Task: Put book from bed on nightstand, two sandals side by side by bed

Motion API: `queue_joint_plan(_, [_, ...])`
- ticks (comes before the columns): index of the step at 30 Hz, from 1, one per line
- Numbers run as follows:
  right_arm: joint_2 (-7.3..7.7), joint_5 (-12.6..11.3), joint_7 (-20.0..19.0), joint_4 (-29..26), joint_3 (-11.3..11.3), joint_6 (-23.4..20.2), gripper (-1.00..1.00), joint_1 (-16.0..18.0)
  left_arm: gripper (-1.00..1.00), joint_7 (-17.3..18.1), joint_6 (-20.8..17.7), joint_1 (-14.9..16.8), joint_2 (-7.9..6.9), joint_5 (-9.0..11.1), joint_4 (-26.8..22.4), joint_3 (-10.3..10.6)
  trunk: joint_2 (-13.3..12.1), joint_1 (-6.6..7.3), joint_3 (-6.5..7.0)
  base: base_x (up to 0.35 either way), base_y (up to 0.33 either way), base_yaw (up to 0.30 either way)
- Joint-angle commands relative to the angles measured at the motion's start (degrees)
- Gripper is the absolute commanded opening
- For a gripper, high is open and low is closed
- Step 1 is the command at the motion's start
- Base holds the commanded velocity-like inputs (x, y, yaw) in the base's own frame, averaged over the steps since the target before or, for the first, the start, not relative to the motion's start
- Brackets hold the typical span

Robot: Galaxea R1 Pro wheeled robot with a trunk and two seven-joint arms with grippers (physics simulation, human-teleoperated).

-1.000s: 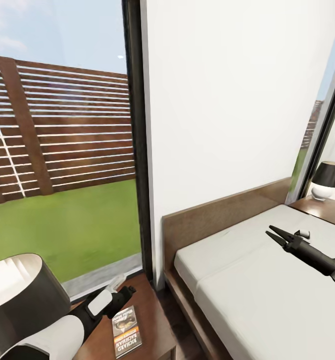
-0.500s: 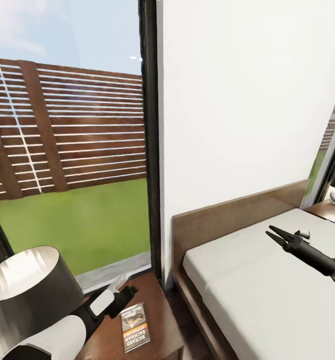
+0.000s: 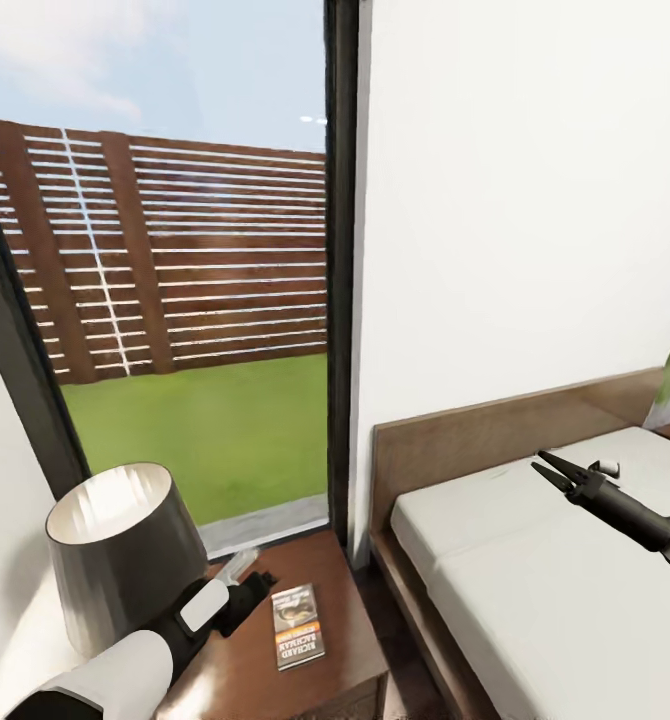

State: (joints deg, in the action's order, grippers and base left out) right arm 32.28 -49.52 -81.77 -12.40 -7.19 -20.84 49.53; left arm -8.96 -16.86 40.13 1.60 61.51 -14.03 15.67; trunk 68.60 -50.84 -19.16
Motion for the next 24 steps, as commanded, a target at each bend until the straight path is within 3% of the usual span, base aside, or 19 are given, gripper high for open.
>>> queue_joint_plan(1, [0.06, -0.58, -0.15, 0.01, -0.47, -0.60, 1.00, 0.04, 1.00, -0.45, -0.10, 0.03, -0.02, 0.54, -0.12, 0.42, 0.05, 0.02, -0.07, -0.170, -0.086, 0.174])
queue_joint_plan(10, [0.06, -0.60, -0.15, 0.01, -0.51, -0.60, 1.00, 0.04, 1.00, -0.45, -0.04, 0.03, 0.05, 0.47, -0.12, 0.42, 0.05, 0.02, -0.07, -0.144, -0.105, 0.069])
queue_joint_plan(24, [-0.02, -0.77, -0.15, -0.07, -0.62, -0.52, 1.00, 0.04, 1.00, -0.42, -0.02, 0.03, 0.07, 0.46, -0.12, 0.33, 0.05, 0.02, -0.07, -0.015, -0.013, 0.004])
